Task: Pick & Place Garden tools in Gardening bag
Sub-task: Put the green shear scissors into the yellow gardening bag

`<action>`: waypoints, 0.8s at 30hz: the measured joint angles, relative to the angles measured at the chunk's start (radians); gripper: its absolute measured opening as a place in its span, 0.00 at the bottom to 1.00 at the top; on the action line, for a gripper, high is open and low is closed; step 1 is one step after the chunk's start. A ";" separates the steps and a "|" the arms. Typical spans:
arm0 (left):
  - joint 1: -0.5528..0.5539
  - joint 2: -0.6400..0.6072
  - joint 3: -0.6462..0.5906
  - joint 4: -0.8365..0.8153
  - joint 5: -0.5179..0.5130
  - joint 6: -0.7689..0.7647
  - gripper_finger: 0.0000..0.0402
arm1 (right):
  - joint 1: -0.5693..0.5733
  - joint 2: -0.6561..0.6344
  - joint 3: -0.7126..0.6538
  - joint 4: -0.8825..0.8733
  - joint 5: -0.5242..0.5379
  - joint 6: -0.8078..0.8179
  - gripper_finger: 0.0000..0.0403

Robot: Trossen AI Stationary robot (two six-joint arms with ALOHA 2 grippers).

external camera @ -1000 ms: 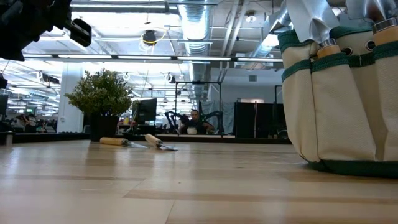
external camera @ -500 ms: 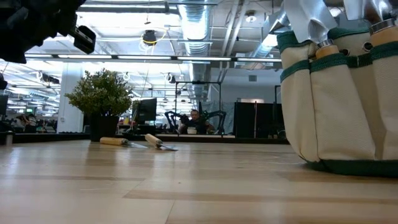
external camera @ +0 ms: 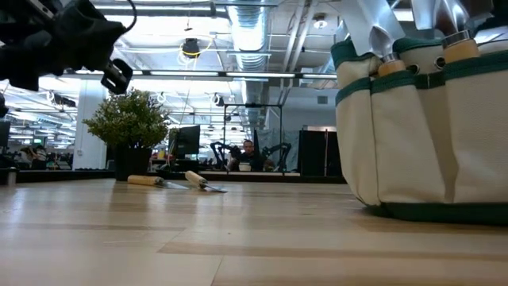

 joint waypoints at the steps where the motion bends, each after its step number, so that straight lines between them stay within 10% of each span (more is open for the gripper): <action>1: 0.000 0.016 0.000 0.000 0.000 0.000 0.04 | -0.006 0.000 0.001 0.001 0.004 0.001 0.12; 15: -0.018 -0.107 0.000 -0.002 0.001 0.000 0.04 | 0.091 -0.074 0.110 -0.007 -0.237 -0.171 0.12; 24: -0.018 -0.295 0.000 0.004 0.001 0.000 0.04 | 0.097 0.003 -0.042 -0.002 -0.230 0.060 0.12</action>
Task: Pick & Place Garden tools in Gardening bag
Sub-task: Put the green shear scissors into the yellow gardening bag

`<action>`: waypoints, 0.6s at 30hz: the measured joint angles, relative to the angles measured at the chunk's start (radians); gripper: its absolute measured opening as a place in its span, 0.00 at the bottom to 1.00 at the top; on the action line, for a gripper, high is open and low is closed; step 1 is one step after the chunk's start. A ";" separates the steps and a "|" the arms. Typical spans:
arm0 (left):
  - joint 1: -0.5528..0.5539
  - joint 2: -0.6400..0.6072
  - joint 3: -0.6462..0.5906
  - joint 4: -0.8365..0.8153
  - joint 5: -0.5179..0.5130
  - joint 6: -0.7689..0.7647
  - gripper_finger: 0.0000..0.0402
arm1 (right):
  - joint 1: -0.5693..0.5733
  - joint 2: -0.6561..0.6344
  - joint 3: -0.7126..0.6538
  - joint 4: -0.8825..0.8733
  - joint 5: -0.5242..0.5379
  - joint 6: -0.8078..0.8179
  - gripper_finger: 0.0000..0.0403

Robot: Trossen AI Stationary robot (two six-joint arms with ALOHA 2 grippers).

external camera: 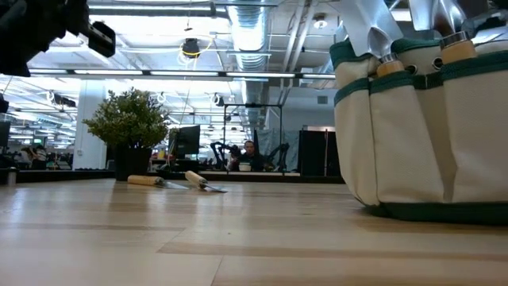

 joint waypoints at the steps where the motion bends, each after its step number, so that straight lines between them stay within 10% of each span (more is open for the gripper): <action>1: 0.000 -0.006 0.000 0.001 0.000 0.000 0.04 | -0.006 0.000 -0.004 0.008 0.017 0.000 0.12; 18: 0.000 -0.017 0.000 -0.005 -0.001 0.000 0.04 | -0.069 -0.016 0.088 0.005 0.331 -0.092 0.12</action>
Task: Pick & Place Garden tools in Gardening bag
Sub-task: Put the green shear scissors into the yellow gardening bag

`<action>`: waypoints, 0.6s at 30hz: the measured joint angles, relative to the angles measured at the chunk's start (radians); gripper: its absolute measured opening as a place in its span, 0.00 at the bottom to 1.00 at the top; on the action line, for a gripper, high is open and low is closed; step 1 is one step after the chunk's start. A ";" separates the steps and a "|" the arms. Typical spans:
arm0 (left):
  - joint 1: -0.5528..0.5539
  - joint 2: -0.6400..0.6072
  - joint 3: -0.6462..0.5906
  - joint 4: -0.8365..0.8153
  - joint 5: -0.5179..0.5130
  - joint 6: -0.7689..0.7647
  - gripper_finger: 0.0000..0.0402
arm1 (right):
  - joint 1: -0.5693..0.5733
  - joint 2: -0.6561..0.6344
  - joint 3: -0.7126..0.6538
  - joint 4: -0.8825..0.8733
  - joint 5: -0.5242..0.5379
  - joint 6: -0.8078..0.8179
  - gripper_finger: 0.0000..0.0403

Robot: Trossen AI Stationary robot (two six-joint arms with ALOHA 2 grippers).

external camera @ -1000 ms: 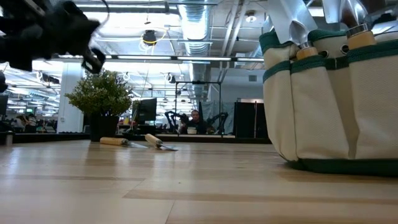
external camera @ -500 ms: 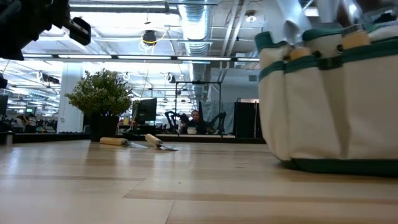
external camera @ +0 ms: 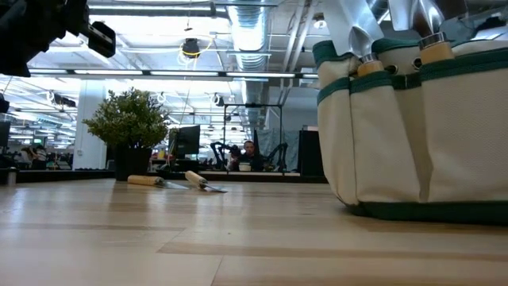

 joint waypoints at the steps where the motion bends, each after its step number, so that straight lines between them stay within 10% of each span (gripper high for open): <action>1: 0.000 0.000 0.000 0.001 0.000 0.000 0.04 | 0.008 -0.004 0.027 -0.010 -0.038 -0.034 0.12; 9: 0.000 0.000 0.000 0.001 0.000 0.000 0.04 | -0.016 0.004 0.017 -0.007 -0.373 -0.219 0.12; 18: 0.000 0.000 0.000 0.000 0.000 0.000 0.04 | -0.019 0.016 -0.098 0.023 -0.242 -0.072 0.12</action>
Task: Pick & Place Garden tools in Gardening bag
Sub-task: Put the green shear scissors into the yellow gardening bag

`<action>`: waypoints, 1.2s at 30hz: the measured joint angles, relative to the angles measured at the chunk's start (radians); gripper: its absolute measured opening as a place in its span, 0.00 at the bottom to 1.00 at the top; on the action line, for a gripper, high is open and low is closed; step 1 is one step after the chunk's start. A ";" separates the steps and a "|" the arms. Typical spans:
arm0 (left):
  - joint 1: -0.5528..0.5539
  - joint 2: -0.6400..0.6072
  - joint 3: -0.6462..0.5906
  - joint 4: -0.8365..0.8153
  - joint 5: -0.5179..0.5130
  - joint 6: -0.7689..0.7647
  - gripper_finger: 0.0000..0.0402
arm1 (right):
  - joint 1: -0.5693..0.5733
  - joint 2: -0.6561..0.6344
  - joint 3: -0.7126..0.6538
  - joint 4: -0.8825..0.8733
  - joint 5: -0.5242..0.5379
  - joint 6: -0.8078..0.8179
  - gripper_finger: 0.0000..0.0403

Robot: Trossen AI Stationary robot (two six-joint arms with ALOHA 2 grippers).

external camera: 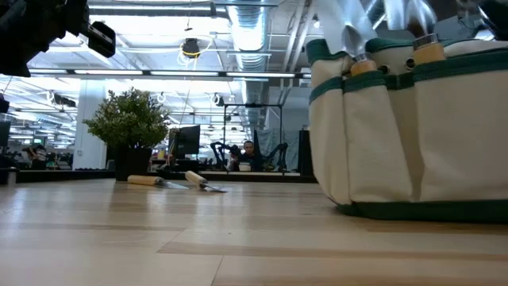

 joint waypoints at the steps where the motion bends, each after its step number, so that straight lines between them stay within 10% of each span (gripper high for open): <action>1: 0.000 0.000 0.000 0.000 0.000 0.000 0.04 | -0.006 0.000 0.000 -0.003 0.033 0.007 0.12; 22: 0.000 0.000 0.000 0.000 0.000 0.000 0.04 | -0.068 -0.032 0.042 0.144 0.434 -0.135 0.12; 30: 0.000 0.000 0.000 0.000 0.000 0.000 0.04 | -0.048 -0.052 0.057 0.130 0.074 -0.312 0.12; 36: 0.000 0.000 0.000 0.000 0.000 0.000 0.04 | -0.037 -0.012 0.004 0.073 0.036 -0.165 0.12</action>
